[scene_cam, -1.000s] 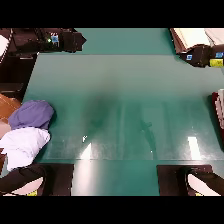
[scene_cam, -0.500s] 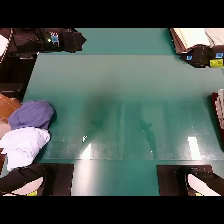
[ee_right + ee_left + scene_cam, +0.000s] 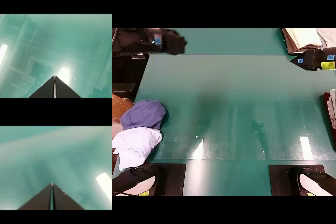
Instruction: Fold the shirts.
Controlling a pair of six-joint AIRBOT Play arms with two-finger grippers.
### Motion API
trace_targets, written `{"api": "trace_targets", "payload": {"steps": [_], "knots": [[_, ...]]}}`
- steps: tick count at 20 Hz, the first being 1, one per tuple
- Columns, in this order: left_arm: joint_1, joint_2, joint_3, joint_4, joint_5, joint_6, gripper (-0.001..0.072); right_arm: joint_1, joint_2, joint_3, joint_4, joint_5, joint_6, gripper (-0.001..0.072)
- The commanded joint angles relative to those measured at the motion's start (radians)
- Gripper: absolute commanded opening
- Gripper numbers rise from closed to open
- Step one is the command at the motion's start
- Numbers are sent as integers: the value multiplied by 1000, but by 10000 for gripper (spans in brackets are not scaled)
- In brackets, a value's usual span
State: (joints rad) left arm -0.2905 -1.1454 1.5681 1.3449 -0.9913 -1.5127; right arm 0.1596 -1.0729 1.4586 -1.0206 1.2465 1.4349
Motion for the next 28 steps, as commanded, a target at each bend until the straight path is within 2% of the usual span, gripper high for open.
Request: {"api": "trace_targets", "payload": {"steps": [1, 2, 5, 10, 14, 15, 16, 17, 21, 24, 28], "knots": [[110, 7, -31, 236, -275, -15, 533, 1, 0, 0, 0, 12, 0, 21], [147, 7, -68, 285, -305, -41, 670, 1, 0, 0, 0, 10, 0, 21], [262, 7, -239, 366, -305, -44, 667, 1, 0, 0, 0, 11, 0, 21], [431, 1, -531, 368, -130, -71, 667, 1, 0, 0, 0, 10, 0, 20], [460, -2, -604, 372, -100, -78, 664, 1, 0, 0, 0, -3, 0, 21], [460, -2, -601, 372, -102, -84, 490, 1, 0, 0, 0, -14, 0, 20], [460, 0, -596, 372, -103, -85, 123, 1, 0, 0, 0, -23, 0, 21], [460, 8, -594, 371, -102, -86, 23, 1, 0, 0, 0, -32, 0, 21], [459, 106, -472, 324, -119, -87, 21, 1, 6, 1, 11, -78, 0, 20], [445, 249, -229, 192, -121, -80, 20, 1, 51, 3, 9, -174, 0, 20], [231, 299, 103, 124, -200, -23, 18, 1, 141, 3, 5, -328, 0, 20]]}}
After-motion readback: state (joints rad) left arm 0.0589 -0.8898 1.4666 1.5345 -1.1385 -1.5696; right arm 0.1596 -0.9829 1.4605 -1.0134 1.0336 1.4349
